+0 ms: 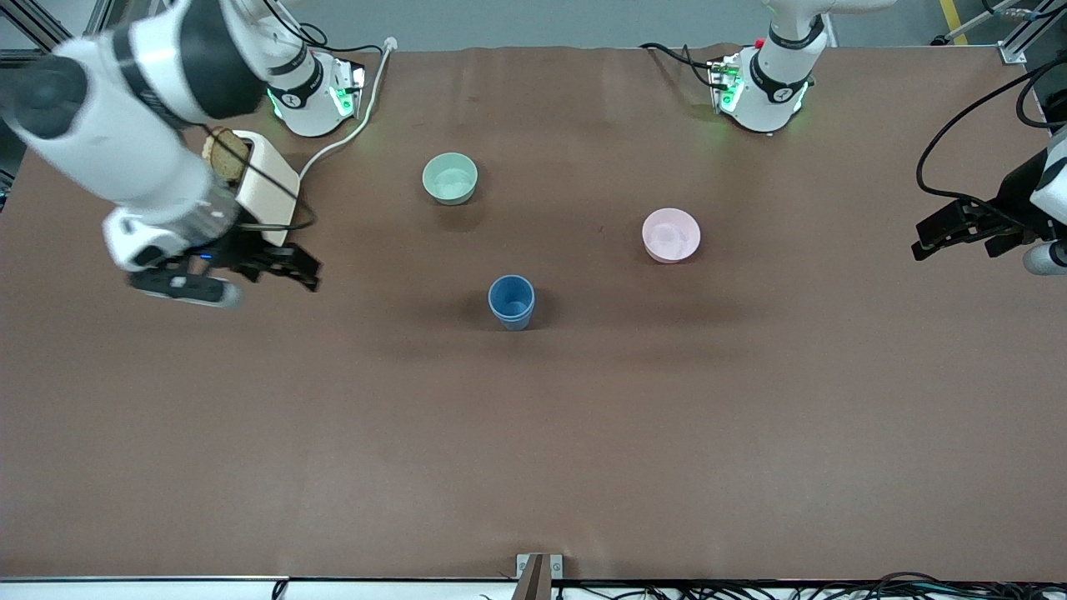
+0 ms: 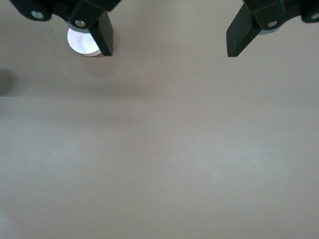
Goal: Stack blue cups with both arms
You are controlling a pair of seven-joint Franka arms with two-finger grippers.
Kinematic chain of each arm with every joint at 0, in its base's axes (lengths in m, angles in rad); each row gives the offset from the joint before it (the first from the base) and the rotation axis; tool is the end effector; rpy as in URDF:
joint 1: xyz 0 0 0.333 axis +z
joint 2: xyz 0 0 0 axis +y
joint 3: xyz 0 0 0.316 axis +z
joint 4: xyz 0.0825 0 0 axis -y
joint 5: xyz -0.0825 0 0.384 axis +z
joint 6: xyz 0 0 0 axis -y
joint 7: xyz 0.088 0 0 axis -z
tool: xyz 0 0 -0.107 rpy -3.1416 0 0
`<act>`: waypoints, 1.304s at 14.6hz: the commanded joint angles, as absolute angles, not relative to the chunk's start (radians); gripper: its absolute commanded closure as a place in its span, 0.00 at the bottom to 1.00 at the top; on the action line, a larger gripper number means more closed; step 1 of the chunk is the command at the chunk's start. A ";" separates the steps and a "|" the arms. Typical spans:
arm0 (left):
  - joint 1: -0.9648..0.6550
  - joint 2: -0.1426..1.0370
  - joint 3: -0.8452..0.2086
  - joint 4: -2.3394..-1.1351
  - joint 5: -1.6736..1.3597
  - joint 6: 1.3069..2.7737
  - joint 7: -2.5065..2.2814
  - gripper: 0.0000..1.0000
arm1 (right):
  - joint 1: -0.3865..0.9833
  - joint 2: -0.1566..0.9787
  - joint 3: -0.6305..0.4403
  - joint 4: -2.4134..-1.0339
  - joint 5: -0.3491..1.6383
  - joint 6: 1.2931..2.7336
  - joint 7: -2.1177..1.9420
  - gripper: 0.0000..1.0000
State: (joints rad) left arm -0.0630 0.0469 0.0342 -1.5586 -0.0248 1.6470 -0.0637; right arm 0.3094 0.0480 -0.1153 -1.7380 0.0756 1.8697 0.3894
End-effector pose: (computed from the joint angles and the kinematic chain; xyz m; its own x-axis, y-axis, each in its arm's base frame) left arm 0.5759 -0.0195 0.6107 0.9985 0.0367 0.0399 0.0357 -0.9990 0.0258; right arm 0.5746 0.1201 0.5444 0.9754 -0.2146 0.0511 -0.2092 -0.9733 -0.0948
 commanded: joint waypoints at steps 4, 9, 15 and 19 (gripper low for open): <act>-0.058 0.038 0.025 -1.545 -0.005 1.626 -0.058 0.00 | 0.052 -0.012 -0.095 -1.626 0.061 1.685 0.163 0.00; -0.066 0.037 0.025 -1.529 -0.005 1.626 -0.077 0.00 | -0.027 -0.008 -0.095 -1.471 0.057 1.490 0.039 0.00; -0.066 0.038 -0.025 -1.502 0.009 1.624 -0.066 0.00 | -0.052 -0.015 -0.095 -1.433 0.026 1.355 -0.052 0.00; -0.057 0.040 -0.018 -1.502 0.005 1.624 -0.077 0.00 | -0.054 -0.051 -0.097 -1.448 0.025 1.316 -0.067 0.00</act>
